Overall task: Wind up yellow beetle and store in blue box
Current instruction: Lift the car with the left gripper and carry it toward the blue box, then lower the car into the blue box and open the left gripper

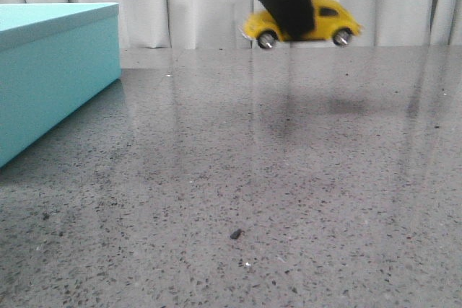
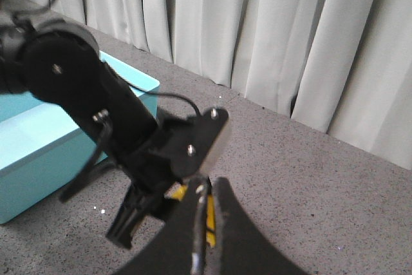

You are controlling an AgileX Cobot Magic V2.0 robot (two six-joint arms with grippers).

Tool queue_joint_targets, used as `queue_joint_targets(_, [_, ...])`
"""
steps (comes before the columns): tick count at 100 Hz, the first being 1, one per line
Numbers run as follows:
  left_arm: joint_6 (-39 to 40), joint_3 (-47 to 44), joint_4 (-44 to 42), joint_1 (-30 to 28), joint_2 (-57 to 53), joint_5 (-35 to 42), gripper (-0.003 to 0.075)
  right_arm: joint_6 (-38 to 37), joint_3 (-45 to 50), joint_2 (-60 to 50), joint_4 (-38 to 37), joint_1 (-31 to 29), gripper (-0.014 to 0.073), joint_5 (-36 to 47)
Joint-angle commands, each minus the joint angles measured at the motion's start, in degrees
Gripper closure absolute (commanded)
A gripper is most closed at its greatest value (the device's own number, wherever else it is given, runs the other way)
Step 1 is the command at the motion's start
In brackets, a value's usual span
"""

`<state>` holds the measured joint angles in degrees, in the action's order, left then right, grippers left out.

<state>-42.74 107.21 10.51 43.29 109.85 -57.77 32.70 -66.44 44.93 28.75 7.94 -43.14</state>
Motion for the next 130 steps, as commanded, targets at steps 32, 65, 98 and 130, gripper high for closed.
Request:
queue_joint_targets(32, [8.86, 2.36, -2.85, -10.96, -15.62, -6.27, 0.0582, 0.34, -1.21, -0.23, 4.93, 0.11, 0.0639, 4.69])
queue_joint_targets(65, [25.85, 2.13, -11.69, -21.29, -24.37, -7.40, 0.0582, 0.34, -1.21, -0.23, 6.94, 0.11, 0.0639, 4.76])
queue_joint_targets(98, [38.69, -6.84, -19.98, -29.71, -24.39, -9.11, 0.0582, 0.34, -1.21, -0.23, 8.40, 0.11, 0.0639, 2.12])
queue_joint_targets(130, [41.89, -19.64, -19.64, -31.77, -20.07, -3.47, 0.0582, 0.34, -1.21, -0.23, 8.40, 0.11, 0.0639, 1.74])
